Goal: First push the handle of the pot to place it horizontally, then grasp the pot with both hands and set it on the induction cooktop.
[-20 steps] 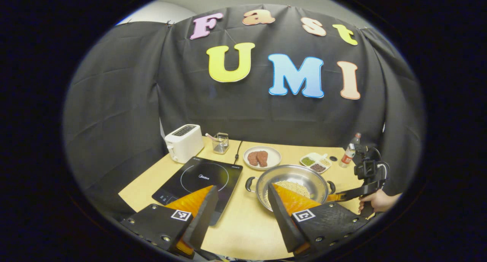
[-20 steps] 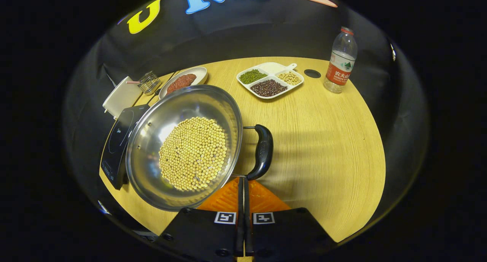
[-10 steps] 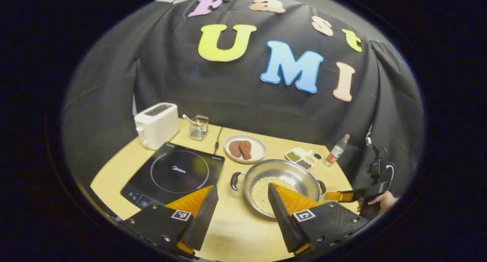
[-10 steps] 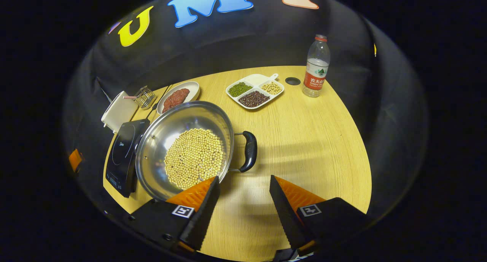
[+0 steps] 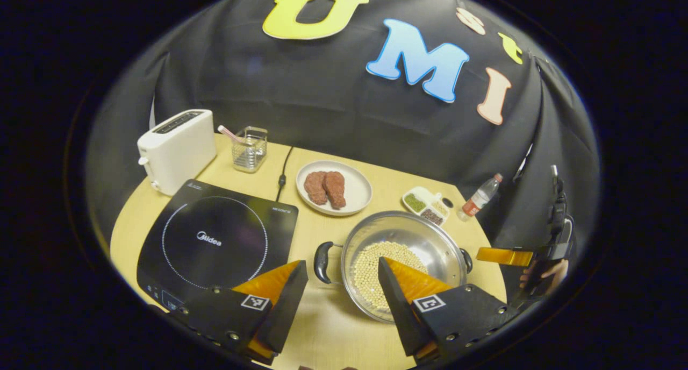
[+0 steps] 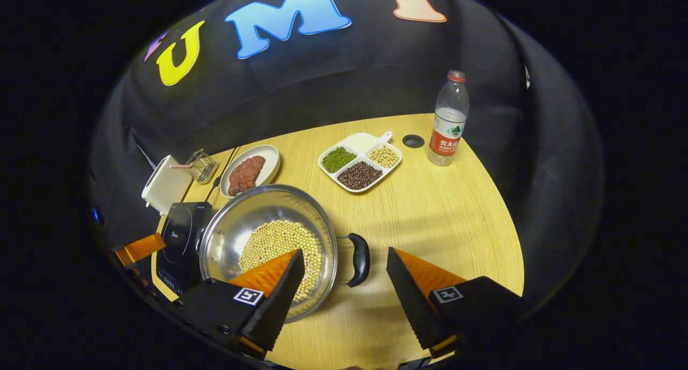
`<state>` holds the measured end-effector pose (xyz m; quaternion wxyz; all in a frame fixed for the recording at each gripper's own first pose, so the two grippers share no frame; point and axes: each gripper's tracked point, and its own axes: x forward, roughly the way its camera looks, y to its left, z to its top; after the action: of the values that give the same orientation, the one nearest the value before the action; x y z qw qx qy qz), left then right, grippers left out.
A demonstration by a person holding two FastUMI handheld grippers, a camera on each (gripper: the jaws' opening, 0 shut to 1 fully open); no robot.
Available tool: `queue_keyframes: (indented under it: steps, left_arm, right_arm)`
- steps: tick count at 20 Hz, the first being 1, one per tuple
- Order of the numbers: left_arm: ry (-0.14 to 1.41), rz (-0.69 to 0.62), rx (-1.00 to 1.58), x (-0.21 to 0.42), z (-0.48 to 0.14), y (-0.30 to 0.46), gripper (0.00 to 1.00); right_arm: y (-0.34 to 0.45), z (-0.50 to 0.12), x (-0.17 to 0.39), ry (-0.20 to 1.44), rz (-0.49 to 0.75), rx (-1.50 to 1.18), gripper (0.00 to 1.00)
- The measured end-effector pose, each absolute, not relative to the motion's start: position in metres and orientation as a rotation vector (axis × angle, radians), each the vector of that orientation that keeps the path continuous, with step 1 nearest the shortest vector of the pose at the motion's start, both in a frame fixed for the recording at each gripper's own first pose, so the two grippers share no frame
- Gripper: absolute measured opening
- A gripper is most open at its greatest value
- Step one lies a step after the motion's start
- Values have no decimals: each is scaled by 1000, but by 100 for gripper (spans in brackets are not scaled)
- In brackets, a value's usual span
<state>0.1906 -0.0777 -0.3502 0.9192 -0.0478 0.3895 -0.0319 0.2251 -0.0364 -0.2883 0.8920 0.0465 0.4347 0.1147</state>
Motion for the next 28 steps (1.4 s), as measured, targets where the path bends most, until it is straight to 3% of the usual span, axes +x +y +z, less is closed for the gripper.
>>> queue_keyframes:
  steps: [15, 16, 20, 21, 22, 23, 24, 25, 26, 27, 28]
  left_arm:
    - [979, -146, 23, 231, -453, -82, 81]
    - [991, -148, 21, 231, -459, -83, 82]
    - [1026, -158, 6, 232, -473, -86, 82]
    - [1041, -163, 6, 229, -475, -86, 82]
    - [1049, -152, 21, 229, -477, -82, 82]
    - [1054, -135, 32, 230, -479, -76, 74]
    - [1046, -135, 7, 231, -477, -76, 69]
    - [1050, -134, -14, 231, -478, -77, 65]
    - [1055, -134, -31, 230, -480, -78, 59]
    - [1056, -130, -41, 230, -480, -77, 65]
    - [1064, -131, -47, 229, -480, -78, 60]
  right_arm:
    - [-23, -354, 246, 995, 266, 50, 98]
    - [-21, -360, 246, 1005, 269, 51, 93]
    - [-19, -375, 246, 1034, 256, 78, 89]
    - [-18, -378, 245, 1044, 253, 87, 80]
    - [-16, -379, 244, 1050, 252, 99, 80]
    - [-19, -382, 244, 1051, 239, 91, 77]
    - [-21, -384, 245, 1052, 236, 85, 64]
    - [-21, -385, 245, 1049, 231, 84, 60]
    - [-21, -385, 245, 1050, 233, 84, 63]
    - [-21, -385, 245, 1048, 235, 83, 65]
    - [-21, -385, 244, 1049, 233, 79, 61]
